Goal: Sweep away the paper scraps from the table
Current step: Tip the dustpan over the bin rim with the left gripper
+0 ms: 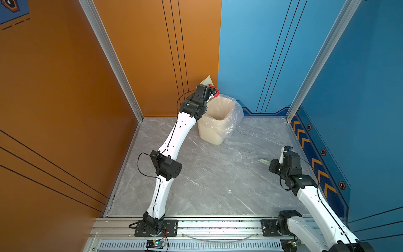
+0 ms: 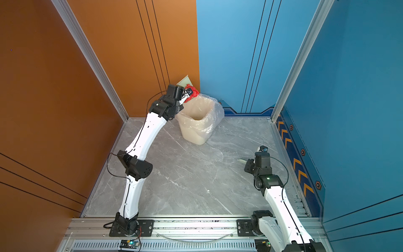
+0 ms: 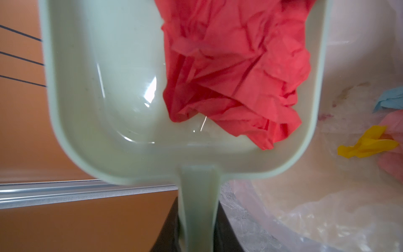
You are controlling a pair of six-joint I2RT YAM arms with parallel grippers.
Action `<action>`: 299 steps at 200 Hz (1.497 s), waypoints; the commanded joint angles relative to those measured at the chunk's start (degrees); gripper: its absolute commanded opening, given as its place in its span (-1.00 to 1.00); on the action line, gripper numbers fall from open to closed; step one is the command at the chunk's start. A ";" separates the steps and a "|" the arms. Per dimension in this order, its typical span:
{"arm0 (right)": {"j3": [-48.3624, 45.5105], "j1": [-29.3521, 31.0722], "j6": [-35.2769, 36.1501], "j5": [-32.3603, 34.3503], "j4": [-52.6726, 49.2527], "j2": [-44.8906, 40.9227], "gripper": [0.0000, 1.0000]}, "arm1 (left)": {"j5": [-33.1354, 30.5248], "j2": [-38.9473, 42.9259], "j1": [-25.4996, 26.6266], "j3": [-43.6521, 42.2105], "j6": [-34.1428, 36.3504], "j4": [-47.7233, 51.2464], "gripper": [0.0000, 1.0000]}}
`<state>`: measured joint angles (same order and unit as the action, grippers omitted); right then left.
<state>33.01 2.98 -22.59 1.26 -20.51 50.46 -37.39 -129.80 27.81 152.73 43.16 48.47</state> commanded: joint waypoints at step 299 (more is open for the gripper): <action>-1.17 -0.52 -1.06 -0.29 2.05 -1.03 -1.00 | 0.89 4.50 0.54 -7.36 31.15 -16.01 -1.00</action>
<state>31.64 2.92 -23.44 1.26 -19.22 50.28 -39.33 -129.03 28.82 143.74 79.09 34.02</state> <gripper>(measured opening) 0.193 0.210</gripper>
